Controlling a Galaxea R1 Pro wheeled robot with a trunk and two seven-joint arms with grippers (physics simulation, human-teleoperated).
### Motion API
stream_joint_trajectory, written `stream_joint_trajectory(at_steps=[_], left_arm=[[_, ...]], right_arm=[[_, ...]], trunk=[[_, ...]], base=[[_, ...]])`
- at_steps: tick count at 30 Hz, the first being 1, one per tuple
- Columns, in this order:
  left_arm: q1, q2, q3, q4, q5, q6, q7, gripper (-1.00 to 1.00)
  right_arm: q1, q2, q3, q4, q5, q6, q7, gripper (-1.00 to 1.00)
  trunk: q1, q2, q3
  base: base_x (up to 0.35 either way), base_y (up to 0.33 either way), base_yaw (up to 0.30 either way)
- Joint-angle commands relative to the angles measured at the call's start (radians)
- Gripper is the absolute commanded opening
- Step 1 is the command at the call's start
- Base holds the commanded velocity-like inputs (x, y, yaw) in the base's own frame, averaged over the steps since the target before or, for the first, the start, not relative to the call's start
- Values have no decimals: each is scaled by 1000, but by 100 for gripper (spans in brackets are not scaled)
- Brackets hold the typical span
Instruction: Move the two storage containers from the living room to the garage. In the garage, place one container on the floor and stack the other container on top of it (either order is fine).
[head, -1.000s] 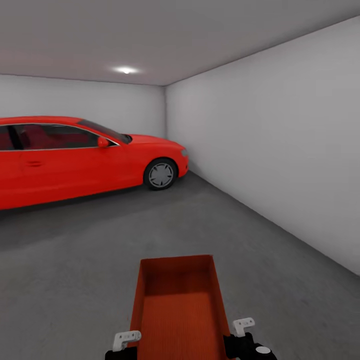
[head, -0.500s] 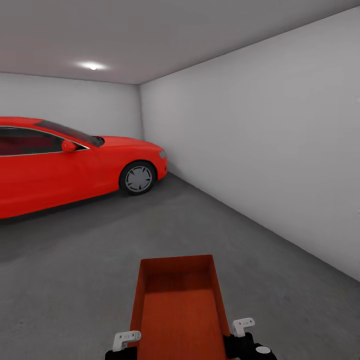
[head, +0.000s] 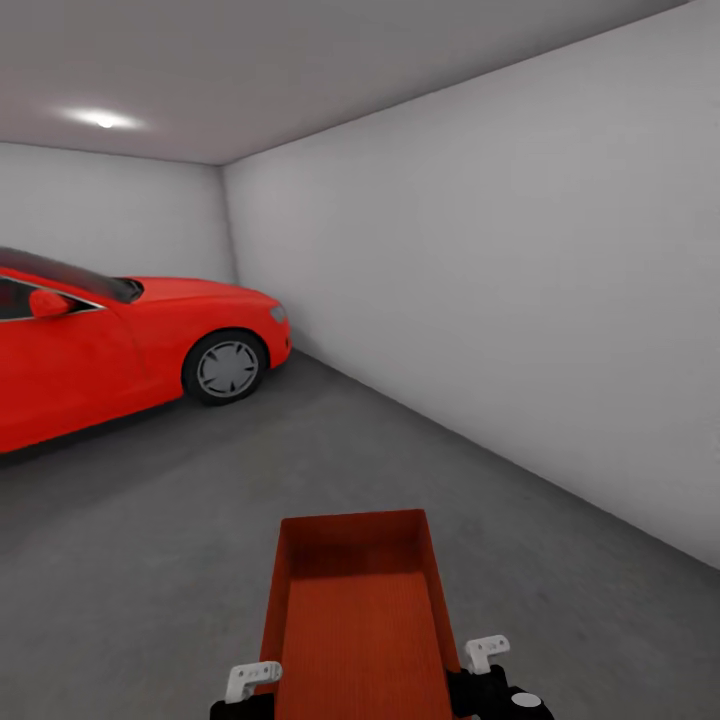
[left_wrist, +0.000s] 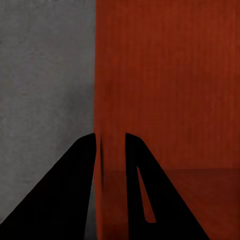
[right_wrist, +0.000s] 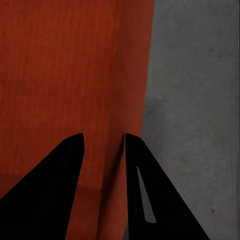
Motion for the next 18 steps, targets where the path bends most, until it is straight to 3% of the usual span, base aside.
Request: stream_joint_trajectory(at_steps=[1, 6, 18], left_arm=[[0, 24, -4, -4, -1, -6, 35, -100], [0, 24, -4, -4, 0, -6, 35, -100], [0, 22, -4, -4, 0, -6, 35, -100]], right_arm=[[-1, 1, 1, 2, 5, 6, 14, -100], [0, 1, 1, 2, 5, 6, 14, -100], [-1, 1, 1, 2, 5, 6, 14, -100]], trunk=[[1, -2, -2], [1, -2, -2], [1, -2, -2]], base=[[318, 0, -277], [243, 0, -277], [16, 0, -277]])
